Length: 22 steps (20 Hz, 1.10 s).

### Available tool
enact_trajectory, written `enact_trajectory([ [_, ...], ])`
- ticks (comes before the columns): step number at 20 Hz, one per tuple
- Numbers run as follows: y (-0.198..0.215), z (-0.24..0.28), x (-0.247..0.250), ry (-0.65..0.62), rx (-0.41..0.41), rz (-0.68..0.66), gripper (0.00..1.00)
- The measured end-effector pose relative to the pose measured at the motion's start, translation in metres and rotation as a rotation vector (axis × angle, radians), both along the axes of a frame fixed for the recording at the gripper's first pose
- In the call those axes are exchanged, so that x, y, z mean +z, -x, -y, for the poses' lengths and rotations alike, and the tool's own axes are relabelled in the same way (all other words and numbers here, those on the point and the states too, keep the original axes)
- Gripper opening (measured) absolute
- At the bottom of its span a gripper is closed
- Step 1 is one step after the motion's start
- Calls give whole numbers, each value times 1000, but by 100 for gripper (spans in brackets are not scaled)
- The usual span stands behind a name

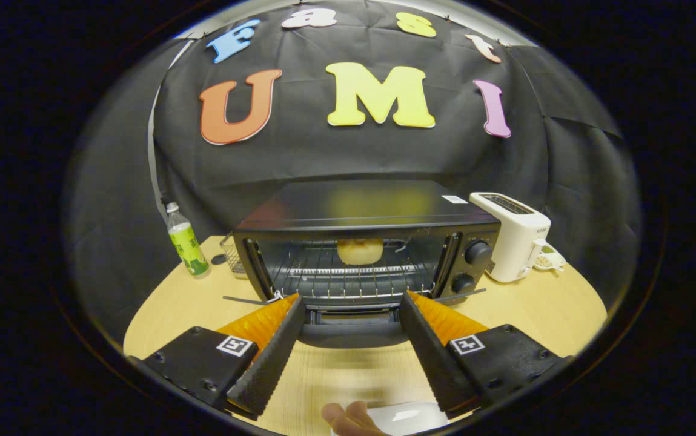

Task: Open the toaster oven, put the food inside, and close the toaster oven door.

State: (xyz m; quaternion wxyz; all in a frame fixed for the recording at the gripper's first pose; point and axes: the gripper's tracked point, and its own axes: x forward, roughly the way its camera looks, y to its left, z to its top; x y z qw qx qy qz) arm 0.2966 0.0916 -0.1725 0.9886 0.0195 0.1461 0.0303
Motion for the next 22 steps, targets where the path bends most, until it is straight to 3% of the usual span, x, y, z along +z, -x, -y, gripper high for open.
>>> enact_trajectory([
  [4, -6, 10, 16, -7, -8, 64, 100],
  [9, 20, 15, 25, -56, 11, 49, 100],
  [16, 98, 35, 78, 39, 21, 149, 100],
  [22, 175, 27, 139, 45, 21, 202, 100],
])
